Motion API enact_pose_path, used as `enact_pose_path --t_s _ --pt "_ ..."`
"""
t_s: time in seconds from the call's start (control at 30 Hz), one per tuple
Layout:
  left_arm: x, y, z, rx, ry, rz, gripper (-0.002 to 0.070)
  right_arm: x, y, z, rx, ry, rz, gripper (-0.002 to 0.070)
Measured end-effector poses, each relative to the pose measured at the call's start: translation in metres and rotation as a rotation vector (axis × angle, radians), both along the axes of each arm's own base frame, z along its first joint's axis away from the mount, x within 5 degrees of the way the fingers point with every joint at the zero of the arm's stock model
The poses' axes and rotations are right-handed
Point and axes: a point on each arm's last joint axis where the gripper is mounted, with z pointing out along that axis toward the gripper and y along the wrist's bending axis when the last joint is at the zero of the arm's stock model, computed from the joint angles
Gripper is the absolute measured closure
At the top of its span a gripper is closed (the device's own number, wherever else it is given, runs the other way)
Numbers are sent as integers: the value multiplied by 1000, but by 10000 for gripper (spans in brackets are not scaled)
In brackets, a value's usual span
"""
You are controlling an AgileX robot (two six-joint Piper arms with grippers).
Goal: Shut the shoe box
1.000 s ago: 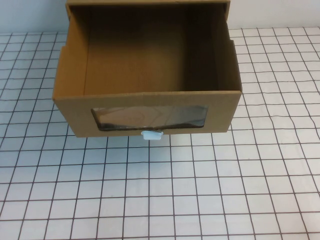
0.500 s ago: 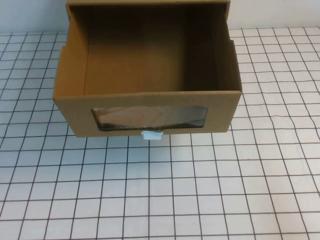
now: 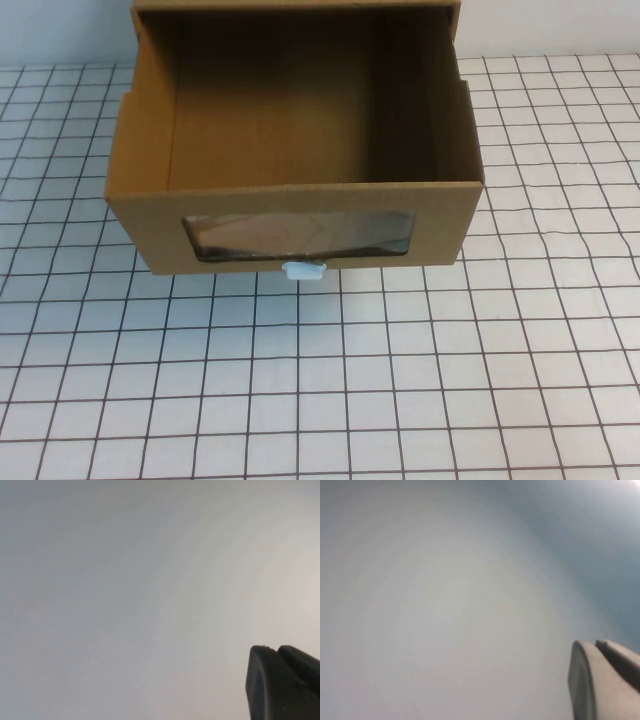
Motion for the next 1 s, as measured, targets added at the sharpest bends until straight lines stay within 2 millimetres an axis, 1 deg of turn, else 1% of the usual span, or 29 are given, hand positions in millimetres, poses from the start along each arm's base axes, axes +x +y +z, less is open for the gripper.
enact_pose_path --t_s 0.07,0.13,0.23,0.33,0.4,0.43,0.5,0.6,0.7,0.8,0.83,0.9,0.97,1.0 --pt "-4 0 5 -14 -67 -9 677 -5 3 11 -23 -60 31 690" --pt "-8 1 11 -30 -108 -19 677 -12 9 29 -80 -116 58 689" --pt "-17 3 35 -59 -191 -25 677 -32 20 67 -227 -227 60 689" --pt "-36 7 70 -104 -314 -33 677 -63 29 110 -357 -380 34 689" --pt "-53 9 97 -119 -413 -35 677 -83 32 137 -393 -474 38 690" --pt "-60 9 111 -125 -458 -37 677 -89 33 148 -400 -505 41 690" --pt "-70 10 139 -131 -512 -39 677 -101 35 172 -413 -567 43 690" --pt "-70 10 175 -138 -498 -51 677 -108 36 203 -431 -614 33 690" --pt "-57 7 207 -129 -396 -76 677 -107 36 234 -449 -598 6 689" --pt "-38 4 230 -104 -242 -75 677 -96 32 259 -421 -490 -26 689" --pt "-33 4 237 -101 -198 -71 677 -88 29 267 -399 -422 -44 690" --pt "-16 3 243 -95 -69 -55 677 -69 21 278 -350 -262 -82 689" --pt "0 2 241 -90 41 -42 678 -41 10 280 -280 -15 -125 689" --pt "7 2 239 -89 83 -37 677 -28 6 278 -255 81 -134 689"
